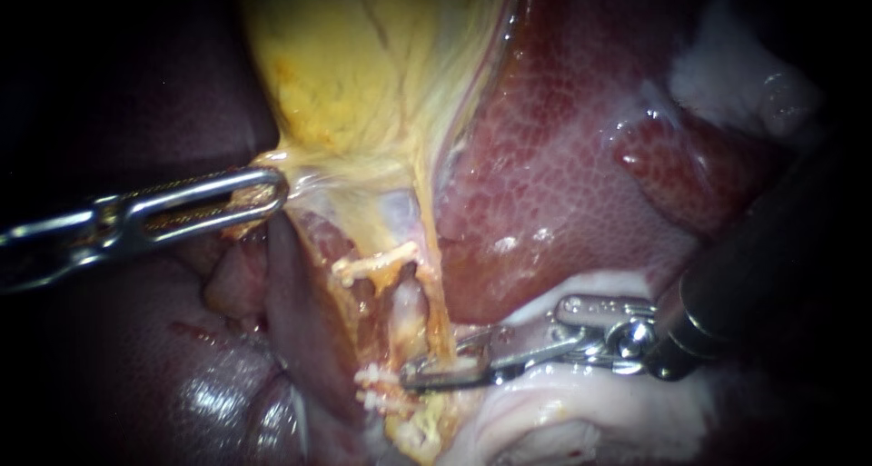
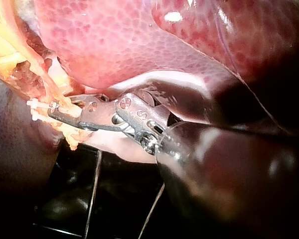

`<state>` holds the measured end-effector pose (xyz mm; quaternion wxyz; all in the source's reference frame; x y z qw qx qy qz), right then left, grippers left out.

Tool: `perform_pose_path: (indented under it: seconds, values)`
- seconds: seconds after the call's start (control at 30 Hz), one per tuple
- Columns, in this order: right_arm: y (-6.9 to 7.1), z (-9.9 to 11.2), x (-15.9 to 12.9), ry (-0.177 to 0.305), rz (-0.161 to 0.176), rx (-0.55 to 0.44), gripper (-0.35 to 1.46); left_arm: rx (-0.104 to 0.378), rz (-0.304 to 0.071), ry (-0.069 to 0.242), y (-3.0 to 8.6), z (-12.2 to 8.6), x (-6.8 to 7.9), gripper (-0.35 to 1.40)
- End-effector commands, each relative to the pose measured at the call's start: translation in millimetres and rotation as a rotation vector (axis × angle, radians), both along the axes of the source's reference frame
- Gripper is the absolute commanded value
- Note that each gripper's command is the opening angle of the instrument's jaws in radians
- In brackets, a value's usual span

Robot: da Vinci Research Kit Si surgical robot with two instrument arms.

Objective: Going back first clip right tube

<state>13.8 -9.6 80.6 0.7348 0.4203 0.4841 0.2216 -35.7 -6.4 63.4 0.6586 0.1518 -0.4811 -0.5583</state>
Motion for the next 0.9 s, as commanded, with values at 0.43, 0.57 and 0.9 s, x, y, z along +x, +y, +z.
perform_pose_path:
  seconds: [0.43, 0.57, 0.9]
  values:
    - [-0.1, -0.7, 0.5, 0.014, 0.004, 0.007, 0.09, 0.000, -0.001, 0.001, 0.0, 0.0, 0.0, -0.35]
    - [0.6, -1.6, 2.1, 0.062, 0.047, -0.055, 0.60, 0.000, 0.000, 0.001, -0.1, 0.0, 0.1, -0.35]
    - [3.7, -3.8, 1.6, 0.102, 0.055, -0.130, 0.60, -0.001, -0.001, 0.001, -0.2, -0.1, 0.1, -0.35]
